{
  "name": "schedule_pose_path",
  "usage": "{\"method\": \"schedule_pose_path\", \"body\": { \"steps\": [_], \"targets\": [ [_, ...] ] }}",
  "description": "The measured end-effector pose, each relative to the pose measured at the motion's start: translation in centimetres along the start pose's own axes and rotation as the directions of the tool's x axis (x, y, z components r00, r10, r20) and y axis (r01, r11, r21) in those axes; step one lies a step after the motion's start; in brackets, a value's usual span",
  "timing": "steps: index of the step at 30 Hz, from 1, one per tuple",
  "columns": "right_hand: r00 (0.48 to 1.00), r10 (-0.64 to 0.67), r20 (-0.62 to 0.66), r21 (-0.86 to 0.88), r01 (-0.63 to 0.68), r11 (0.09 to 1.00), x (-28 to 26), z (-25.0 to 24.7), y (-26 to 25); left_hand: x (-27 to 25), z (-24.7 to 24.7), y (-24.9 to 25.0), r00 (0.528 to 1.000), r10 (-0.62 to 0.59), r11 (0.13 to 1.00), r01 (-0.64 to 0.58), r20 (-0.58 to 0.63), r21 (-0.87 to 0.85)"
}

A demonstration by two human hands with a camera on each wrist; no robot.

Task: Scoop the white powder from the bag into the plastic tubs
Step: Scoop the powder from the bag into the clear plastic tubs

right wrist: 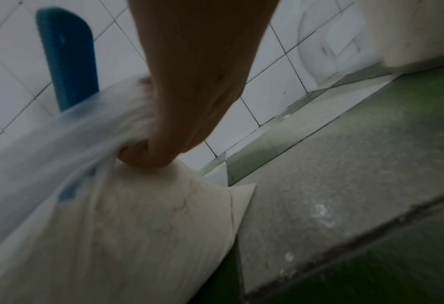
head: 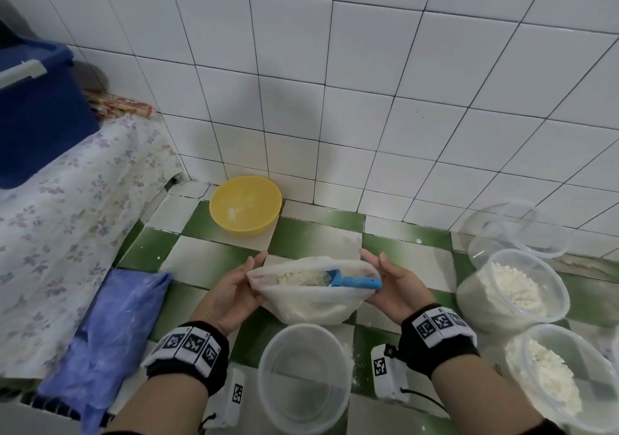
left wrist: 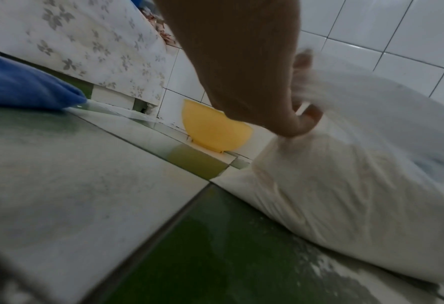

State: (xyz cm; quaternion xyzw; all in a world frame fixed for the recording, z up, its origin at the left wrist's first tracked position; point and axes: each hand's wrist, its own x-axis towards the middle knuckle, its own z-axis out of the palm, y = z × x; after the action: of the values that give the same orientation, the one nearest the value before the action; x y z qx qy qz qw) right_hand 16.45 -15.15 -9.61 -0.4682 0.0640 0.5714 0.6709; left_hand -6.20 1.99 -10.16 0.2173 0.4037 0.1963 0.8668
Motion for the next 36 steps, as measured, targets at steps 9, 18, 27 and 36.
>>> {"method": "schedule_pose_path", "body": {
  "steps": [9, 18, 27, 36],
  "targets": [
    [0.994, -0.088, 0.068, -0.294, 0.105, 0.950, -0.3, 0.2, -0.8, -1.1, 0.6, 1.3, 0.989, -0.008, 0.937, -0.045, 0.150, 0.348],
    [0.933, -0.192, 0.305, -0.912, 0.344, 0.223, 0.5, 2.7, -2.9, 0.5, 2.3, 2.3, 0.917, 0.261, 0.247, -0.365, 0.301, 0.898],
    [0.979, -0.133, 0.154, -0.697, 0.203, 0.687, 2.0, 3.0, -3.4, 1.7, 3.5, 3.1, 0.956, 0.196, 0.486, -0.287, 0.217, 0.825],
    [0.996, -0.054, 0.068, -0.648, 0.086, 0.757, 0.7, 1.5, -3.3, 0.1, 1.9, 2.9, 0.995, 0.038, 0.734, -0.092, 0.095, 0.673]
  ]
}}
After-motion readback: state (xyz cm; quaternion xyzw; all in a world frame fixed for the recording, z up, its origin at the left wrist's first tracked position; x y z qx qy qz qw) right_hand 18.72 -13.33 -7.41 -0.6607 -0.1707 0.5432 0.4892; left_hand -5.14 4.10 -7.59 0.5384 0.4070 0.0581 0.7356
